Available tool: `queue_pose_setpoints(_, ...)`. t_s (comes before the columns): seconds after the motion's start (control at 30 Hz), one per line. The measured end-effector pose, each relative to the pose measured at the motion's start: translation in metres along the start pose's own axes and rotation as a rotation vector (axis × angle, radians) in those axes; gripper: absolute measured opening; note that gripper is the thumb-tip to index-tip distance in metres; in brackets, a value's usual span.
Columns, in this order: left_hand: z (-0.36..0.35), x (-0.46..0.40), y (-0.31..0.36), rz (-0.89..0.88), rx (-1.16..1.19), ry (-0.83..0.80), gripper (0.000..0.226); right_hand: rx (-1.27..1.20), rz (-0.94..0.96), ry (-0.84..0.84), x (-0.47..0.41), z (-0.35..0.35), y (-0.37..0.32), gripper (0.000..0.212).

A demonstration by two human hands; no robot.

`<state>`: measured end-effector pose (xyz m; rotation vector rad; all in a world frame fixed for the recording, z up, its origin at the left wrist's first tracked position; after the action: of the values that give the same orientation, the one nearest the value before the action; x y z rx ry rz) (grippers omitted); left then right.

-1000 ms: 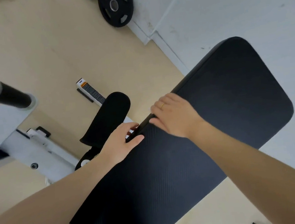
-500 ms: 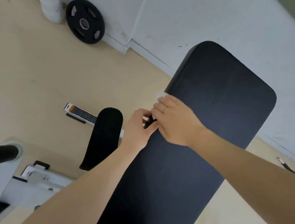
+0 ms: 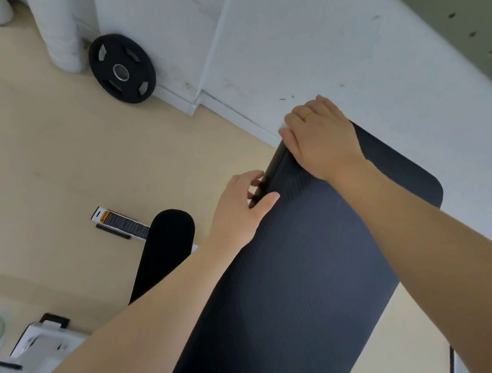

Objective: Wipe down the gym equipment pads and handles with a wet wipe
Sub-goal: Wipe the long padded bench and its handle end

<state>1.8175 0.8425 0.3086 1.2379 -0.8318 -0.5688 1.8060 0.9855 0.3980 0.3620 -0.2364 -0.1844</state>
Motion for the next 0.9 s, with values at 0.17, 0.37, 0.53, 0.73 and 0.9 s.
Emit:
queue_pose_setpoints(0.17,-0.005,-0.017,0.012,-0.076,-0.079,0.012,0.049,-0.162,-0.053,0.18,0.01,-0.005,0.004,0.039)
queue_pose_setpoints(0.37,-0.003,-0.032,0.036,-0.124,-0.21,-0.025,0.059,-0.473,-0.318,0.096,0.028,-0.012,0.047,0.034)
queue_pose_setpoints(0.53,-0.004,-0.064,0.071,-0.161,-0.408,-0.045,0.062,-0.501,-0.491,0.048,0.076,-0.035,0.091,0.033)
queue_pose_setpoints(0.73,-0.006,-0.077,0.088,-0.11,-0.495,-0.052,0.059,-0.62,-0.451,0.073,0.049,-0.018,0.064,0.041)
queue_pose_setpoints(0.9,-0.01,-0.071,0.093,-0.155,-0.502,-0.016,0.053,-0.671,-0.241,0.064,0.015,-0.003,0.037,0.036)
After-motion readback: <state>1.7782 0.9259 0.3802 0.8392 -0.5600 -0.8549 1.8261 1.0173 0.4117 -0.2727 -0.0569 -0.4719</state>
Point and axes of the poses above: each hand's wrist, its own x-axis away from the middle knuckle, its own z-axis out of the back of the hand, y = z × x, the point moved 4 cm from there along -x, towards the middle knuckle, and after that the axes turned 12 degrees about -y, right-handed, at the moved point
